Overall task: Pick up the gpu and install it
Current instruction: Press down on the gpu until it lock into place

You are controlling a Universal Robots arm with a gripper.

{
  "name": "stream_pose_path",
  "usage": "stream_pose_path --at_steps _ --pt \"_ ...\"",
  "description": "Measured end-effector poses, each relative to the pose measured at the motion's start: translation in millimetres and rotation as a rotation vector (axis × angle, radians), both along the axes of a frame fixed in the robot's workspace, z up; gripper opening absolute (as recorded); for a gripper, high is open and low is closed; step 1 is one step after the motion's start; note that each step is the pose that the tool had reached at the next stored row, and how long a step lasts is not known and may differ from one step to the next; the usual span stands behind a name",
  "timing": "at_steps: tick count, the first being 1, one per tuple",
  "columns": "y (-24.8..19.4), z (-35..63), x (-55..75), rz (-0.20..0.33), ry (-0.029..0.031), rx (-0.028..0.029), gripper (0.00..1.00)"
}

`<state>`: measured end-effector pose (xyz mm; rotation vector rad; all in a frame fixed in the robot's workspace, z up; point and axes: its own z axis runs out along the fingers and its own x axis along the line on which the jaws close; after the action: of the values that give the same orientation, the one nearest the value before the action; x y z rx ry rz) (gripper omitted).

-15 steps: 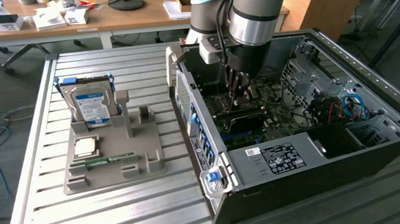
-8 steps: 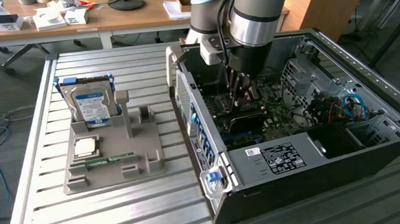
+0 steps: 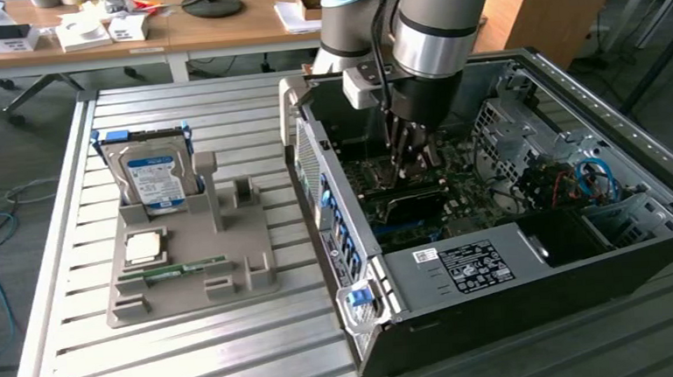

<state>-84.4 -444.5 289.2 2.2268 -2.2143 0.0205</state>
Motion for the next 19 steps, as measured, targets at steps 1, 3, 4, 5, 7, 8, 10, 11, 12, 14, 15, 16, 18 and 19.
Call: stream_pose_path --at_steps 1,3,4,5,7,8,10,11,12,14,15,16,18,19 --pt "-0.1 0.0 0.7 0.000 0.0001 -0.0001 0.10" --pt "0.0 -1.2 0.7 0.000 0.0000 0.0001 0.10" --pt "0.0 -2.6 0.7 0.000 0.0000 -0.0001 0.10" --pt "0.0 -4.2 0.7 0.000 0.0001 -0.0001 0.10" --pt "0.0 -7.0 0.7 0.000 0.0000 0.0000 0.10" --pt "0.0 -8.2 0.7 0.000 0.0001 0.0000 0.10" --pt "-0.1 -8.8 0.7 0.000 0.0002 -0.0002 0.10" --pt "-0.1 -8.9 0.7 0.000 0.0002 -0.0003 0.10" --pt "-0.3 -9.0 0.6 0.000 0.0001 -0.0002 0.10" --pt "-1.5 -9.1 0.7 0.000 0.0001 0.0000 0.10" --pt "-1.7 -9.2 0.6 0.000 0.0000 0.0000 0.10" --pt "-1.7 -9.5 0.6 0.000 0.0001 0.0000 0.10" --pt "-1.8 -12.4 0.6 0.000 0.0001 -0.0002 0.10" --pt "-1.8 -14.2 0.6 0.000 0.0001 0.0000 0.10"
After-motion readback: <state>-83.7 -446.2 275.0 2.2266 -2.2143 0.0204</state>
